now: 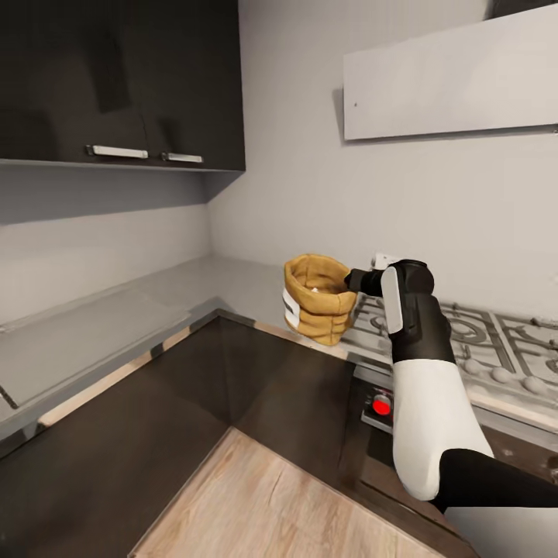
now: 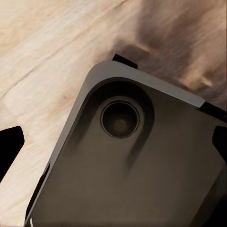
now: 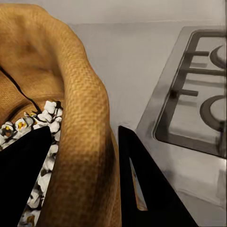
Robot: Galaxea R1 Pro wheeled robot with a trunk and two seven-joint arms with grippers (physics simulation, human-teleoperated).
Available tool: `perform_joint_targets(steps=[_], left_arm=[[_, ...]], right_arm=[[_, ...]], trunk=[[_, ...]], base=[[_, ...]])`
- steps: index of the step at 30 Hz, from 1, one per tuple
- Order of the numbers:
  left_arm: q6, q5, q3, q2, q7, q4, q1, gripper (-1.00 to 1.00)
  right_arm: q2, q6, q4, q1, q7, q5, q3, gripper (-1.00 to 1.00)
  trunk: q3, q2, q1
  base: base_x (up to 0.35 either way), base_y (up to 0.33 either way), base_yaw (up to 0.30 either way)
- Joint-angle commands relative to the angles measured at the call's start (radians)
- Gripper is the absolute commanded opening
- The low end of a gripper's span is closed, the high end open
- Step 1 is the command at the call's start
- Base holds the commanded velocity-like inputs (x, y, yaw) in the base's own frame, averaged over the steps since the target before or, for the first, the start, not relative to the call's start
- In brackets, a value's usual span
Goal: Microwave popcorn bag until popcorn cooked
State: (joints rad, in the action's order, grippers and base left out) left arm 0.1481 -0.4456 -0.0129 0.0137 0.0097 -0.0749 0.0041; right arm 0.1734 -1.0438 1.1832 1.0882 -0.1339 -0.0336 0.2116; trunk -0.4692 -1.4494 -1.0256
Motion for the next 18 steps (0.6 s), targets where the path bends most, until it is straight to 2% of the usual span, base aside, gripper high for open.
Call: perform_joint_targets(steps=[1, 7, 9, 13, 18], left_arm=[[0.001, -0.001, -0.001, 0.000, 0.001, -0.002, 0.000, 1.00], [0.001, -0.005, -0.002, 0.001, 0.001, -0.002, 0.000, 1.00], [0.001, -0.005, -0.002, 0.002, 0.001, -0.002, 0.000, 1.00], [0.001, -0.005, -0.002, 0.002, 0.001, -0.002, 0.000, 1.00], [0.001, -0.005, -0.002, 0.003, 0.001, -0.001, 0.000, 1.00]], right_arm=[[0.001, -0.003, 0.001, 0.001, -0.005, -0.005, 0.002, -1.00], [0.001, -0.003, -0.006, 0.001, -0.004, -0.010, 0.001, -1.00], [0.001, -0.003, -0.064, 0.001, -0.009, -0.007, 0.002, -1.00], [0.001, -0.003, -0.104, -0.002, -0.005, -0.013, 0.008, -1.00], [-0.010, -0.003, -0.101, -0.053, 0.006, -0.017, 0.011, -1.00]], trunk=[[-0.001, -0.001, 0.001], [-0.001, -0.001, 0.001], [-0.001, -0.001, 0.001], [-0.001, -0.001, 0.001], [-0.001, -0.001, 0.001]], base=[[-0.345, 0.000, 0.000], [-0.345, 0.000, 0.000], [-0.345, 0.000, 0.000], [-0.345, 0.000, 0.000], [-0.345, 0.000, 0.000]])
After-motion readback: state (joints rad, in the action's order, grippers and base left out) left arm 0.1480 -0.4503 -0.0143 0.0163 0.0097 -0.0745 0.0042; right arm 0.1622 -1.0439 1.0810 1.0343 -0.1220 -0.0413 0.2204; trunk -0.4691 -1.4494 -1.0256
